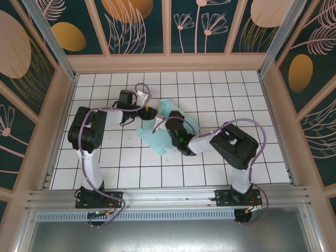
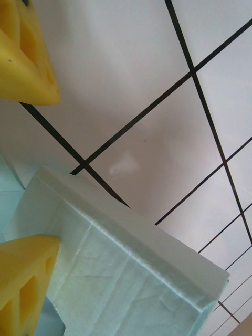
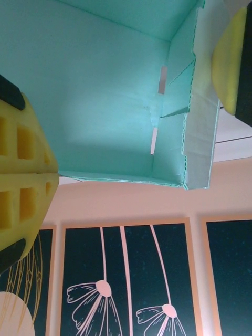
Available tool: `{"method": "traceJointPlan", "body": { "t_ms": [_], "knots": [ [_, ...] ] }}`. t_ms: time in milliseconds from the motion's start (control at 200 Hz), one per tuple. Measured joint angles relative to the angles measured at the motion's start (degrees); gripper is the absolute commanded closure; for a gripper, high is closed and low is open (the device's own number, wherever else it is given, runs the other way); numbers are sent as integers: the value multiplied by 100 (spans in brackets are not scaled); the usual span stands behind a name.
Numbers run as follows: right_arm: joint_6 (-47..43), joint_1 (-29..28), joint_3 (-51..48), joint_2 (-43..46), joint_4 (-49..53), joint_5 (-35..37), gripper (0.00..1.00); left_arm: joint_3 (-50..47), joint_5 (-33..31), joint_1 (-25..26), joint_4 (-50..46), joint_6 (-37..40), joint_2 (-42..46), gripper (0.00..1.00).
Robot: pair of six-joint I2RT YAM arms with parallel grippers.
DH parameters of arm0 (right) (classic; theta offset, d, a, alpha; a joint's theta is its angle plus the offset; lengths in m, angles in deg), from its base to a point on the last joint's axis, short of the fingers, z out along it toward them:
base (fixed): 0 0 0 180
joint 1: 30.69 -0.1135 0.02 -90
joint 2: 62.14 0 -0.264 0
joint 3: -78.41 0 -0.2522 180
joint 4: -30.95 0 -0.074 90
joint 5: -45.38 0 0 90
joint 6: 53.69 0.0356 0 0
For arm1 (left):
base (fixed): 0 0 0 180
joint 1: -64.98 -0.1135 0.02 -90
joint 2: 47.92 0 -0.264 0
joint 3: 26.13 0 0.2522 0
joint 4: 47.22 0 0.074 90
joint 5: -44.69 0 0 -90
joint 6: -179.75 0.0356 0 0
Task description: Fold the paper box
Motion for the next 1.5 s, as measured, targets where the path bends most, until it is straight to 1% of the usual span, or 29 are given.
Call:
{"method": "traceJointPlan", "body": {
  "t_ms": [205, 270, 445, 681, 841, 936, 1121, 1251, 1501],
  "knots": [
    [50, -4, 39, 2, 94, -9, 100, -94, -44, 0, 28, 46, 66, 33],
    [205, -4, 116, 4, 282, -26, 100, -188, -31, 0, 50, 74, 144, 33],
    [1224, 9, 581, 216, 1412, -428, 100, -435, -76, -17, 302, 61, 404, 30],
    [2146, 138, 813, 319, 2280, -874, 100, -1073, -192, -155, 1276, -378, 938, 24],
    [2876, 354, 979, 424, 2892, -1377, 100, -1502, -339, -282, 1943, -730, 1226, 20],
    [3272, 498, 1091, 509, 3161, -1716, 100, -1631, -420, -319, 2151, -848, 1346, 19],
    [3998, 828, 1185, 586, 3545, -2455, 100, -1639, -570, -328, 2245, -868, 1414, 18],
    [4533, 1134, 1189, 629, 3805, -3110, 100, -1639, -669, -328, 2225, -863, 1414, 17],
    [5429, 1652, 1191, 846, 4011, -4190, 100, -1639, -761, -328, 2177, -866, 1414, 17]
  ]
}}
